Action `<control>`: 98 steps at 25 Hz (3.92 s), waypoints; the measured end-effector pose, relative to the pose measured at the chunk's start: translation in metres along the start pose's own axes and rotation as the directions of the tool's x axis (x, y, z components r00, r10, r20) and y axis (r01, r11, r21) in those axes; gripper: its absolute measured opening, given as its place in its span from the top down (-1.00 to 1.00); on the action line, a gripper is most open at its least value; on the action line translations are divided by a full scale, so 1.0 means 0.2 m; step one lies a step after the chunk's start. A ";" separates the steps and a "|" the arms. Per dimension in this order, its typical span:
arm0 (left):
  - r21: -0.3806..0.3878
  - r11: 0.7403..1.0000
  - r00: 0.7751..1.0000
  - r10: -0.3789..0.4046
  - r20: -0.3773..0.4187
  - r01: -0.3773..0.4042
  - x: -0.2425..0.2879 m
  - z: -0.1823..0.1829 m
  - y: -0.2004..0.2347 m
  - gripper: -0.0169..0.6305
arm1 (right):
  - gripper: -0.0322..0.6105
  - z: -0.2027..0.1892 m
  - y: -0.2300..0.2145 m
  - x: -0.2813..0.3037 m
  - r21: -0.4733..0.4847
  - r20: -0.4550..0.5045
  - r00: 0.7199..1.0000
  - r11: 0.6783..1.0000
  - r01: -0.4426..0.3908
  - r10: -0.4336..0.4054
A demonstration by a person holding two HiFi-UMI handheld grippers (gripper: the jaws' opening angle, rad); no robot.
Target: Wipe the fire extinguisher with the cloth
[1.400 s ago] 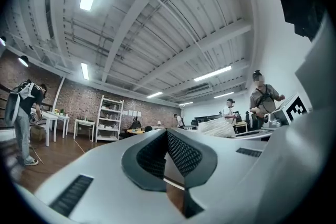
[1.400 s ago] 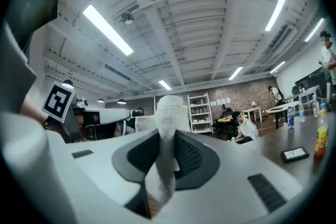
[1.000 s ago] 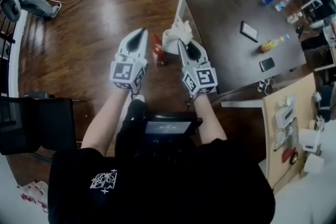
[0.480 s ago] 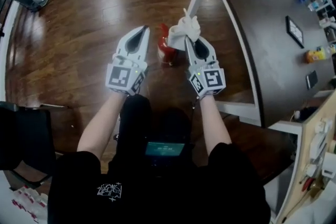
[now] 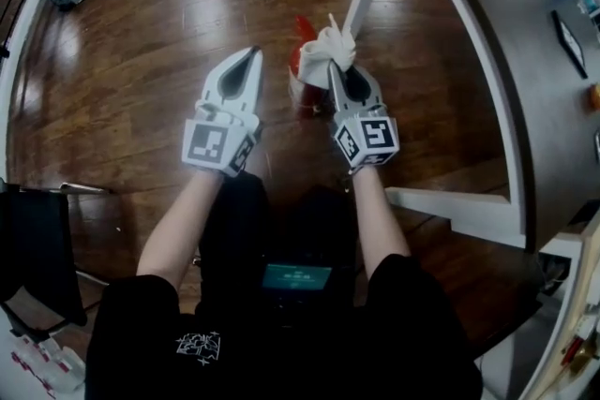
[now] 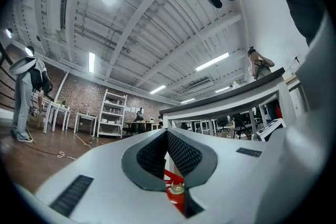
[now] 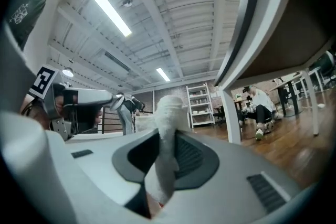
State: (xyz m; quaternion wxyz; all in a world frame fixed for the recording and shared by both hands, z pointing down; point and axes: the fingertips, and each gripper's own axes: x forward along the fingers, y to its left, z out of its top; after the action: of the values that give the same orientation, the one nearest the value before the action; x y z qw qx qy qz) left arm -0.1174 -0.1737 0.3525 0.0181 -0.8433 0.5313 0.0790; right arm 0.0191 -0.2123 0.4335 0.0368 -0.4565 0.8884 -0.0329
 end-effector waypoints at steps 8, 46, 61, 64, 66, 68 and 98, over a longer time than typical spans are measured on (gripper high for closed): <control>-0.012 1.000 1.000 -0.028 -0.011 0.028 -0.04 -0.05 -0.11 0.94 | 0.61 -0.11 -0.06 0.05 0.012 -0.019 1.000 1.000 0.024 -0.024; 0.007 0.999 0.993 -0.052 -0.102 0.053 -0.12 -0.29 -0.01 0.94 | 0.61 -1.56 0.20 0.20 -0.307 -0.651 0.755 0.882 -0.357 0.079; -0.013 0.999 0.993 -0.041 -0.111 0.040 -0.16 -0.35 0.04 0.94 | 0.61 -1.17 0.31 0.15 -0.290 -0.499 0.835 0.862 -0.415 0.235; -0.003 0.999 0.994 -0.040 -0.106 0.040 -0.16 -0.36 0.04 0.94 | 0.61 -0.87 0.34 0.16 -0.329 -0.404 0.882 0.861 -0.388 0.244; -0.012 1.000 0.993 -0.026 -0.113 0.025 -0.17 -0.38 0.06 0.94 | 0.61 -0.72 0.34 0.19 -0.365 -0.362 0.904 0.858 -0.362 0.228; -0.023 1.000 0.992 -0.014 -0.122 0.011 -0.17 -0.41 0.08 0.94 | 0.61 -0.60 0.34 0.21 -0.388 -0.332 0.920 0.859 -0.335 0.209; -0.001 0.999 0.993 0.033 -0.116 -0.033 -0.26 -0.37 0.17 0.94 | 0.62 -1.66 0.34 0.39 -0.523 -0.765 0.623 0.723 -0.452 -0.163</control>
State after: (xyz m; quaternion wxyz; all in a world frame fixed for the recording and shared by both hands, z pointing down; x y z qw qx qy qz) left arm -0.1615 -0.1515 0.4353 -0.0153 -0.8375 0.5453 0.0308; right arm -0.1125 -0.2281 0.7558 -0.5098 -0.2982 0.8004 0.1033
